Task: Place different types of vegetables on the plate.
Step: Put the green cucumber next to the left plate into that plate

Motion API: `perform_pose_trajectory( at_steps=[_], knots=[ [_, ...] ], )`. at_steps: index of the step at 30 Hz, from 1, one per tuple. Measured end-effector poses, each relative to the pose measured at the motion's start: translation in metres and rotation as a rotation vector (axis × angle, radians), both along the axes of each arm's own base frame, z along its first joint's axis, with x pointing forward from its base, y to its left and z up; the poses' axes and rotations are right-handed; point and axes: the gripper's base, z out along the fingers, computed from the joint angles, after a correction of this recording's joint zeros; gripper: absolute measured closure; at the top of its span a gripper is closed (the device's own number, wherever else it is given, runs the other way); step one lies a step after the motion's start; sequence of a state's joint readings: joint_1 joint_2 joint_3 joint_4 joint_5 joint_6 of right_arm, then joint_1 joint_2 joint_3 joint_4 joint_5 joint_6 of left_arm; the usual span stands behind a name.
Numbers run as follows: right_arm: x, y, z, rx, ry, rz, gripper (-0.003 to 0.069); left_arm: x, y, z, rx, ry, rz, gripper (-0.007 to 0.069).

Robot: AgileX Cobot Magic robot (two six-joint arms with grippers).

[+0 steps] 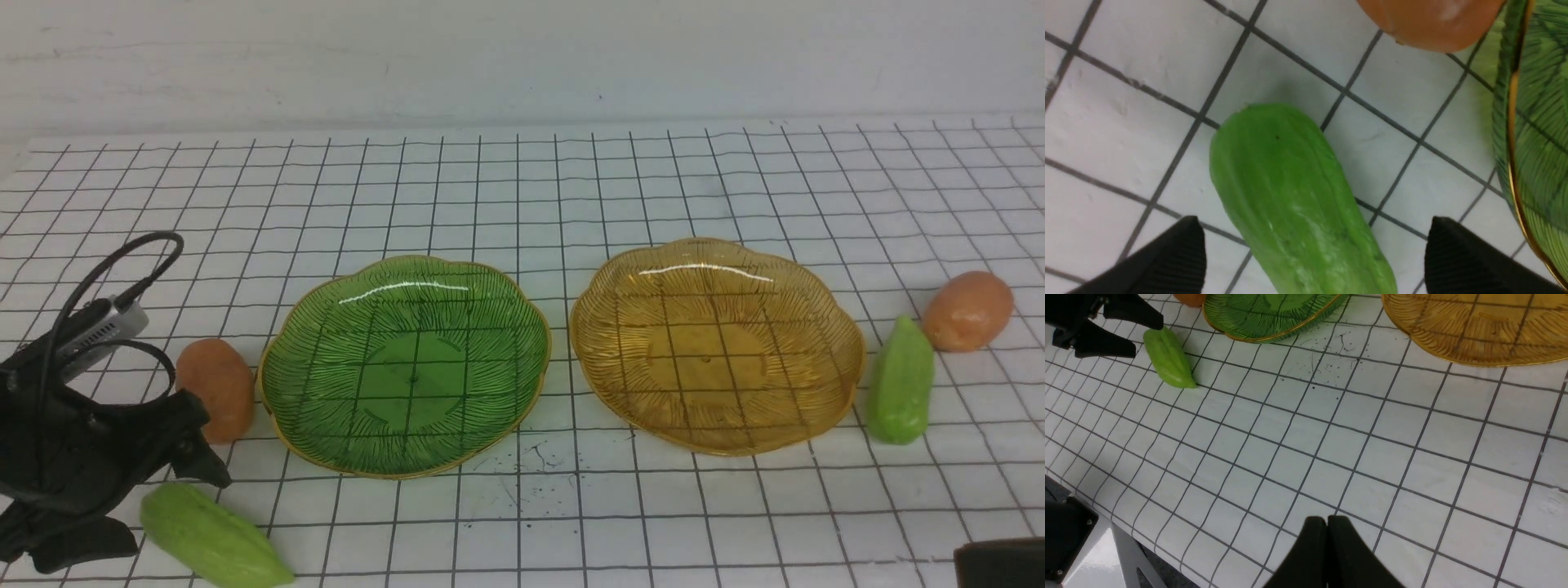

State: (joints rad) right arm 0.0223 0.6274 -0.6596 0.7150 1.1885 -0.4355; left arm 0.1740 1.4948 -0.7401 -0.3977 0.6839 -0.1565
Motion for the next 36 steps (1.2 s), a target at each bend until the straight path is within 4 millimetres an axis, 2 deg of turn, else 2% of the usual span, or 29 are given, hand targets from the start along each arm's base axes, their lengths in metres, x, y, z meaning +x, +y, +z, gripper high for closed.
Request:
perform_pose_trajectory(
  at_steps=[4,7,11,12,16,21,23,24,25,28,32,36],
  knots=[
    [0.000,0.000,0.000,-0.005,-0.005,0.007,0.0673,0.006,0.001,-0.016,-0.003,0.039,0.002,-0.0046],
    [0.000,0.000,0.000,-0.006,-0.004,0.008,0.0673,0.008,0.002,-0.025,-0.006,0.066,0.005,0.0002],
    [0.000,0.000,0.000,-0.006,-0.005,0.007,0.0673,0.009,0.003,-0.027,0.011,0.071,-0.032,0.0211],
    [0.000,0.000,0.000,-0.005,-0.006,0.006,0.0673,0.009,0.003,-0.026,0.020,0.065,-0.053,0.0243],
    [0.000,-0.001,0.000,-0.013,-0.010,0.002,0.0673,0.013,0.003,-0.012,0.037,0.033,-0.145,0.0230],
    [0.006,-0.006,-0.001,-0.056,-0.041,-0.050,0.0673,0.021,-0.007,0.036,-0.016,-0.108,-0.319,0.0230],
    [0.009,-0.008,-0.001,-0.054,-0.039,-0.090,0.0673,0.028,-0.017,0.059,-0.049,-0.232,-0.390,0.0230],
    [0.010,-0.008,-0.001,-0.054,-0.039,-0.095,0.0673,0.029,-0.019,0.061,-0.057,-0.251,-0.403,0.0230],
    [0.013,-0.009,-0.002,-0.055,-0.028,-0.115,0.0673,0.035,-0.027,0.074,-0.088,-0.333,-0.435,0.0230],
    [0.018,-0.011,-0.006,-0.086,0.006,-0.129,0.0673,0.048,-0.046,0.094,-0.146,-0.469,-0.456,0.0230],
    [0.028,-0.015,-0.010,-0.110,0.033,-0.172,0.0673,0.065,-0.060,0.099,-0.131,-0.552,-0.442,0.0230],
    [0.049,-0.020,-0.005,-0.147,0.059,-0.229,0.0673,0.082,-0.068,0.081,-0.085,-0.545,-0.427,0.0230]
  ],
)
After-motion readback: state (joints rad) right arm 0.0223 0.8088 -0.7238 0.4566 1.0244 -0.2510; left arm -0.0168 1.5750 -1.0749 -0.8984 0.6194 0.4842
